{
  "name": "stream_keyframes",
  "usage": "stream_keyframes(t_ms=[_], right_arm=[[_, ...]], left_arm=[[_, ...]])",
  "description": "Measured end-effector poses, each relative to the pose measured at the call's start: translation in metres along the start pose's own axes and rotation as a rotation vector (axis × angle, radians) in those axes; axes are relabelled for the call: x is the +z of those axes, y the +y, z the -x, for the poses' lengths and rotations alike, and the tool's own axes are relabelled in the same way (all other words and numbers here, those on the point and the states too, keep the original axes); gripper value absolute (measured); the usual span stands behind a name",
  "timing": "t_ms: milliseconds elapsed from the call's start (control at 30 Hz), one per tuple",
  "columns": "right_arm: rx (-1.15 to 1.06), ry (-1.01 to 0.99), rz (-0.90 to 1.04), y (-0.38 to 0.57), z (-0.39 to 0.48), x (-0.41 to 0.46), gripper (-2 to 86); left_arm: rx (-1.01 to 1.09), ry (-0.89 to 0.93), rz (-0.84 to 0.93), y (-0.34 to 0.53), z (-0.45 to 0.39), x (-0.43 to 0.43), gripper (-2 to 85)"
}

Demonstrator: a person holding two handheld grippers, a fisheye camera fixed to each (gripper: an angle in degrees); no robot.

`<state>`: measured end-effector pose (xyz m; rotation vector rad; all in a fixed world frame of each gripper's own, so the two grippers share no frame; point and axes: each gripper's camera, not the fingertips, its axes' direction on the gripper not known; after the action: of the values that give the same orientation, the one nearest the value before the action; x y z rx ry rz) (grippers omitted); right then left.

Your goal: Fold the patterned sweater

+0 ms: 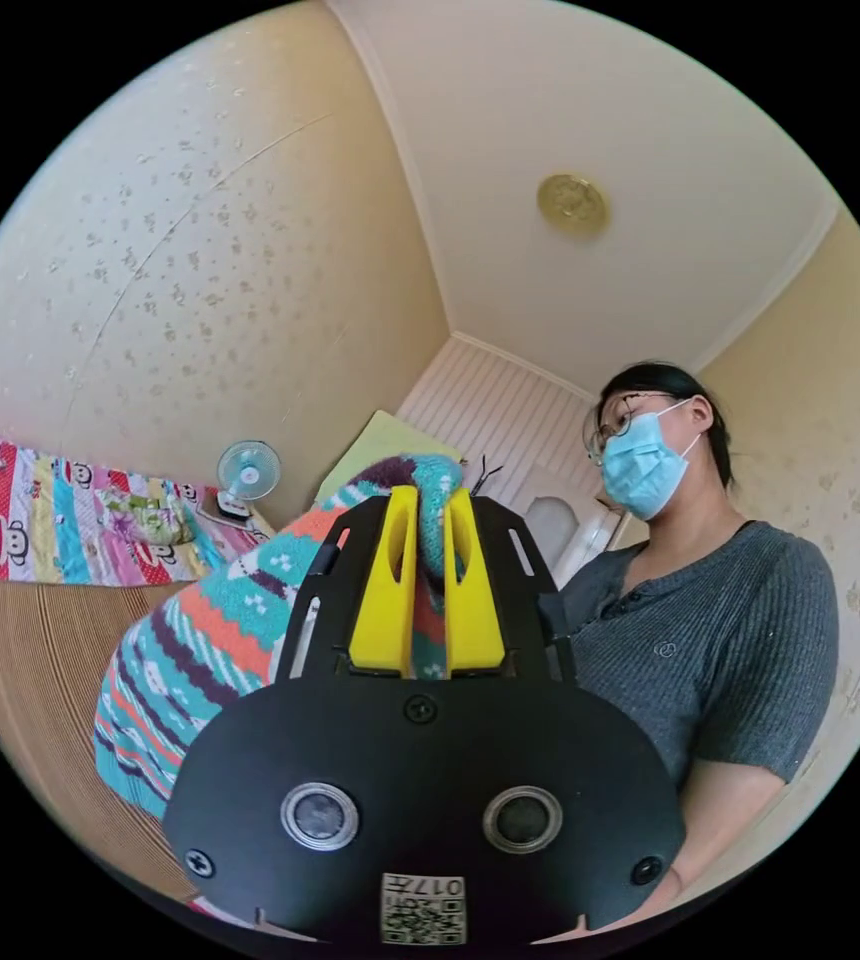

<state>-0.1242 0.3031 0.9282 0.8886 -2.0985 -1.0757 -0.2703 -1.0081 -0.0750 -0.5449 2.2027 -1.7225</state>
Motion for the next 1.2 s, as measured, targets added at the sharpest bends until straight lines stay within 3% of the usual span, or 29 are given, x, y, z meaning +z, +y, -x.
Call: stream_keyframes(t_ms=[67,100,133,367,533,633,767,867,933,1000,1067,1133,1200], right_arm=[[-0.060,0.063,-0.003,0.005,0.023,0.011,22.0],[-0.111,0.049,-0.023,0.011,0.040,0.019,11.2],[-0.147,0.026,-0.048,0.016,0.049,0.022,5.8],[0.095,0.234,-0.363,0.054,0.078,0.009,3.3],[0.084,0.399,-0.645,0.072,0.122,-0.038,3.1],[0.034,0.575,-0.804,0.087,0.181,-0.058,3.1],[-0.090,0.679,-1.005,0.122,0.270,-0.065,3.3],[-0.142,0.810,-1.099,0.146,0.337,-0.053,3.4],[-0.162,0.940,-1.159,0.163,0.373,-0.045,3.5],[-0.176,1.029,-1.228,0.188,0.404,-0.045,3.5],[-0.190,1.052,-1.272,0.202,0.417,-0.046,3.6],[-0.241,1.103,-1.284,0.209,0.427,-0.043,3.6],[-0.325,1.156,-1.251,0.206,0.440,-0.038,3.6]], left_arm=[[0.027,0.032,-0.009,0.003,-0.015,0.010,4.6],[0.039,0.058,-0.013,0.006,-0.022,0.017,4.6],[0.046,0.071,-0.009,0.007,-0.025,0.021,4.6],[0.042,0.071,-0.013,0.026,-0.040,0.031,4.6],[-0.039,0.112,0.022,0.053,-0.021,0.030,4.6],[-0.066,0.047,0.116,0.072,-0.011,0.041,4.5],[-0.053,-0.222,0.386,0.107,0.019,0.072,3.8],[-0.084,-0.252,0.542,0.138,0.038,0.118,1.2],[-0.071,-0.230,0.472,0.143,0.035,0.127,0.2],[-0.074,-0.122,0.148,0.130,0.030,0.093,-0.2],[-0.041,-0.130,0.074,0.116,0.026,0.080,0.0],[-0.002,-0.167,0.196,0.103,0.027,0.094,0.5],[-0.024,-0.171,0.494,0.105,0.043,0.146,3.5]])
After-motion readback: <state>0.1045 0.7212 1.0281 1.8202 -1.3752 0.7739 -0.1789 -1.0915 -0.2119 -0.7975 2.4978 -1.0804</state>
